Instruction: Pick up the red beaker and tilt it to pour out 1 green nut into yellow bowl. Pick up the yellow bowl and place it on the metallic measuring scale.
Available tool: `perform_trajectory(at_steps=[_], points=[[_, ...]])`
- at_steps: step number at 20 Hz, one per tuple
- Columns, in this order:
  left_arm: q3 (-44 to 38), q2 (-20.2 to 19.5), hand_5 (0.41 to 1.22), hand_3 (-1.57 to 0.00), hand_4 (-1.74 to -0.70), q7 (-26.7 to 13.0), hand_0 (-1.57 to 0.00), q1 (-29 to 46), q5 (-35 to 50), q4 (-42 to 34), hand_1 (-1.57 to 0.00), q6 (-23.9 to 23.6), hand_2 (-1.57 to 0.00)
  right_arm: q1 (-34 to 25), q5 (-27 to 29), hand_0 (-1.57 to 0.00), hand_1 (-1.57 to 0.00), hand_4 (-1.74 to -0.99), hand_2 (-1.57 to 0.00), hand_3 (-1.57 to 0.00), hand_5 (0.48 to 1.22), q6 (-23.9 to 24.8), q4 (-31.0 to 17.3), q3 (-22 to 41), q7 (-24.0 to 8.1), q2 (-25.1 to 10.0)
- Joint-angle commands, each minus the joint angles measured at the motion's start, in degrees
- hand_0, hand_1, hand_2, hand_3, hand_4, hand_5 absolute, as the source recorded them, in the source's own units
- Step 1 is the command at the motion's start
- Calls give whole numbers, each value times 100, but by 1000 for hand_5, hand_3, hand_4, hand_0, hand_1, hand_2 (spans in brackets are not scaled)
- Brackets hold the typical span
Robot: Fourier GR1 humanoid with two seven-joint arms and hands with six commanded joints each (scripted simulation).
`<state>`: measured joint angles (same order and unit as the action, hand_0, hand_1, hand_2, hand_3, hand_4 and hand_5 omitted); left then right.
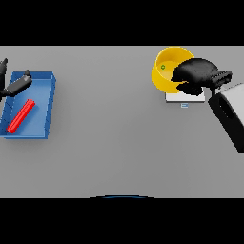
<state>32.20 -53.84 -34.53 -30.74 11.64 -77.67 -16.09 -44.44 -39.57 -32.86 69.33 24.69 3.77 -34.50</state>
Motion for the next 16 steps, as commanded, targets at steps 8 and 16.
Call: perform_trajectory(at_steps=[8, 16], points=[[18, -74, 763, 1, -819, -42, 1, 79, 35, 7, 1, -52, 1, -233, -127, -1571, -1571, -1722, -1571, -1227, 1221, 714, -1524, -14, 258, 41], [229, -133, 733, 1, -796, 43, 1, -90, 209, 146, 1, -121, 1, -471, -234, -1571, -1518, -1727, -1563, -1482, 1221, 1369, -2750, 77, 547, 340]])
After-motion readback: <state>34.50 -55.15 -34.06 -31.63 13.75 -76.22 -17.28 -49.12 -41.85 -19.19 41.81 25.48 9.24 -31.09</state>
